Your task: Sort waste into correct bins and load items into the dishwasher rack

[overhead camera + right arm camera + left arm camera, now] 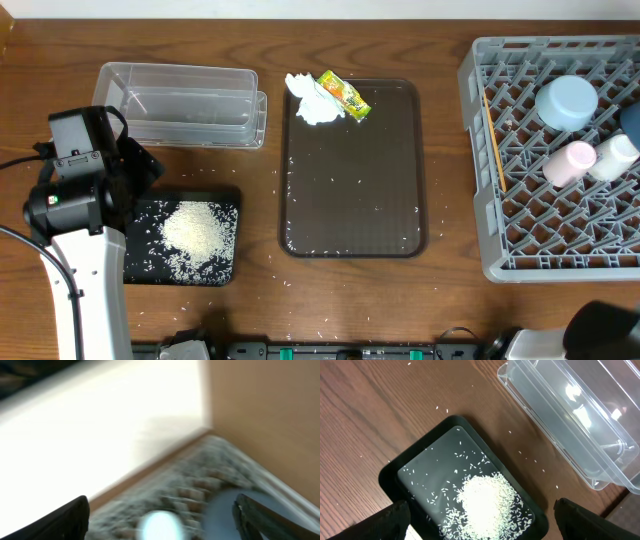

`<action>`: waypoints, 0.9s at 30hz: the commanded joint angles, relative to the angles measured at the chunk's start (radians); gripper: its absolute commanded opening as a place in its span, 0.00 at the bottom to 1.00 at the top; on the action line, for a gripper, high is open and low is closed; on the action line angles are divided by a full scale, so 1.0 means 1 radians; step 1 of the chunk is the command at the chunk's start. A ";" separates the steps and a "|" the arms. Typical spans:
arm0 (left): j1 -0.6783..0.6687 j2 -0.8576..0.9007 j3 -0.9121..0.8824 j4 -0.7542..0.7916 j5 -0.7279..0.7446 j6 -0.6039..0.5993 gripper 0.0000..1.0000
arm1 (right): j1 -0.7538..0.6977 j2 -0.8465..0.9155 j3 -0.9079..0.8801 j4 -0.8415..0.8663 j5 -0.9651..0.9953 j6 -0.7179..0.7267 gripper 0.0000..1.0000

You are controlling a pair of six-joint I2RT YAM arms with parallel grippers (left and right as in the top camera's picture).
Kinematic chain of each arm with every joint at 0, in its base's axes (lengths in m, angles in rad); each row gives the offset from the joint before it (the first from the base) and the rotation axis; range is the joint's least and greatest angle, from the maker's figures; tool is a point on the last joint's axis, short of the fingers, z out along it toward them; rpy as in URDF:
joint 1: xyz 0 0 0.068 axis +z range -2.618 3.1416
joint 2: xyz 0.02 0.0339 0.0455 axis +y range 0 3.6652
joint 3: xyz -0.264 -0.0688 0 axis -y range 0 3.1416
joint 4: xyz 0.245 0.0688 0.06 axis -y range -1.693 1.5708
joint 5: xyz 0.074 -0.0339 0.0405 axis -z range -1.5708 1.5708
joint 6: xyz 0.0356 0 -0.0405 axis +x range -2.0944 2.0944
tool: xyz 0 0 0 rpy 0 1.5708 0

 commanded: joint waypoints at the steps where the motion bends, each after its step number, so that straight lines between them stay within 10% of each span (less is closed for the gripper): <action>1: 0.005 0.000 0.013 -0.002 -0.005 -0.007 0.94 | 0.050 0.006 0.004 0.000 -0.344 -0.001 0.92; 14: 0.005 0.000 0.013 -0.003 -0.005 -0.007 0.95 | 0.596 0.174 0.035 -0.206 0.069 -0.152 0.86; 27: 0.005 0.000 0.013 -0.002 -0.005 -0.007 0.94 | 0.889 0.679 0.480 -0.275 0.141 -0.163 0.92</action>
